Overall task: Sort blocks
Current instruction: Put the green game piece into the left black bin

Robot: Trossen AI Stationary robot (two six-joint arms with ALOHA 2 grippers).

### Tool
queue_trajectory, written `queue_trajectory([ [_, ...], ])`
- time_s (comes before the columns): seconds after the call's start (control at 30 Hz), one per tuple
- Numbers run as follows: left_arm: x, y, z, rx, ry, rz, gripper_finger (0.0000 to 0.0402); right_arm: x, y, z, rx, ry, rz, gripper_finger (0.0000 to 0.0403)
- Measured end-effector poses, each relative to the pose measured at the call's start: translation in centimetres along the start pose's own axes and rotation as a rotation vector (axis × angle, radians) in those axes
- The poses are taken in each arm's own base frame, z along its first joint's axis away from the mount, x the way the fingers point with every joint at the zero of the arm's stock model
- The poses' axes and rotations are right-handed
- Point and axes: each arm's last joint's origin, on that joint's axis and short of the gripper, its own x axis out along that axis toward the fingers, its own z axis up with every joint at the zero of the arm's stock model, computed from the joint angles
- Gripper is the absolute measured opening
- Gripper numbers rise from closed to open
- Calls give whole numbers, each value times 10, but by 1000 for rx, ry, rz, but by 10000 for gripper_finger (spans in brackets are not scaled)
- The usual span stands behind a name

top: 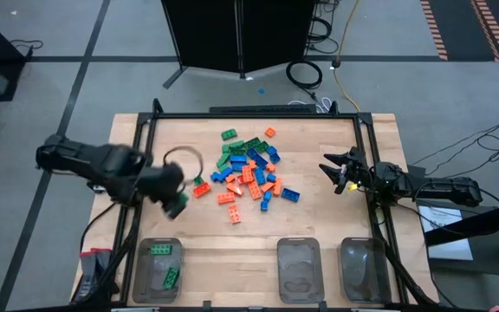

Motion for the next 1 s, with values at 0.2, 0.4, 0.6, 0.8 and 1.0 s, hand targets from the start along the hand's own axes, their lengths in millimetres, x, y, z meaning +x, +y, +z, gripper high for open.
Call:
queue_trajectory([
  [0.2, 19, -28, -43, 194, 110, 42, 128, 0, 0, 0, 37, 0, 0, 238],
  [0.4, 47, -58, -77, 338, 184, 25, 128, 0, 0, 0, 53, 0, 0, 238],
  [0.6, 76, -75, -96, 403, 218, 69, 128, 0, 0, 0, 53, 0, 0, 238],
  [0.8, 89, -79, -121, 404, 249, 111, 128, 0, 0, 0, 53, 0, 0, 238],
  [1.0, 99, -72, -150, 311, 291, 114, 128, 0, 0, 0, 53, 0, 0, 238],
])
